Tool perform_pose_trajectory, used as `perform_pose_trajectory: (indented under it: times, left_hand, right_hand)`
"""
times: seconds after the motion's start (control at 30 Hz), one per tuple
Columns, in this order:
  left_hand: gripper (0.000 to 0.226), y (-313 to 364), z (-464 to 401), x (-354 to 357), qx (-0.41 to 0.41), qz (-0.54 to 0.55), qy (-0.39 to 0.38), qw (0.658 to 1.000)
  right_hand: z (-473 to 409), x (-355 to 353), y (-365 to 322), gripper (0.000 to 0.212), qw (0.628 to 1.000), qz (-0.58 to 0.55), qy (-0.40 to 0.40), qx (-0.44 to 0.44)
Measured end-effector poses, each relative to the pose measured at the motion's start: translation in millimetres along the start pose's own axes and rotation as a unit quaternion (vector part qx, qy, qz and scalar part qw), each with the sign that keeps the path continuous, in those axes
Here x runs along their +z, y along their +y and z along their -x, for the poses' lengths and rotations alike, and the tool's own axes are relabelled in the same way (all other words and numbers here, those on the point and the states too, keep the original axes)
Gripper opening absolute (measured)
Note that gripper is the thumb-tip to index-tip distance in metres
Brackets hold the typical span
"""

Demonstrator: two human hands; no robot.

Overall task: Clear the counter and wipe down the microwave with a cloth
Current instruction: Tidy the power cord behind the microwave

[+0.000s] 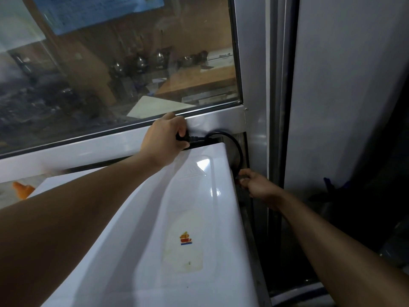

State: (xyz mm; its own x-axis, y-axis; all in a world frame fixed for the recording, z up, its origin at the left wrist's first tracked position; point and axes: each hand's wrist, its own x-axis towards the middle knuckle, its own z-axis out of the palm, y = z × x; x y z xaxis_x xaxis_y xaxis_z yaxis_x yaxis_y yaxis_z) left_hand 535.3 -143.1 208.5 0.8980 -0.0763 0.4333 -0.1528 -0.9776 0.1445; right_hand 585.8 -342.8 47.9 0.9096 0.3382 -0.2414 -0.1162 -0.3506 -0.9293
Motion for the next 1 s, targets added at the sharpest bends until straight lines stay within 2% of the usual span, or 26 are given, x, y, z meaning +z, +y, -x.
perform_pose_trajectory:
  times: [0.23, 0.57, 0.67, 0.77, 0.87, 0.93, 1.0]
  left_hand:
    - [0.009, -10, 4, -3, -0.012, -0.06, -0.008, 0.998]
    - [0.016, -11, 8, -3, -0.022, -0.059, -0.026, 0.998]
    - [0.02, -7, 9, -4, -0.025, -0.055, -0.032, 0.998]
    - [0.023, -5, 10, -4, -0.027, -0.049, -0.04, 0.998]
    - [0.024, -3, 8, -6, -0.029, -0.053, -0.04, 0.997]
    - [0.024, -2, 8, -6, -0.029, -0.051, -0.042, 0.997]
    - [0.025, 0, 7, -6, -0.027, -0.048, -0.043, 0.998]
  right_hand:
    - [-3, 1, 5, 0.041, 1.0, -0.011, 0.007, 0.002]
    - [-2, 2, 3, 0.043, 1.0, -0.024, 0.004, 0.004]
    - [1, 1, 0, 0.033, 1.0, -0.026, 0.003, 0.001]
    - [5, -2, -3, 0.008, 1.0, -0.028, 0.003, 0.001]
    - [12, -6, -7, 0.007, 1.0, -0.025, 0.001, -0.004]
    - [14, -7, -7, 0.014, 1.0, -0.023, -0.002, -0.006]
    - [14, -8, -6, 0.01, 1.0, -0.027, 0.0, -0.002]
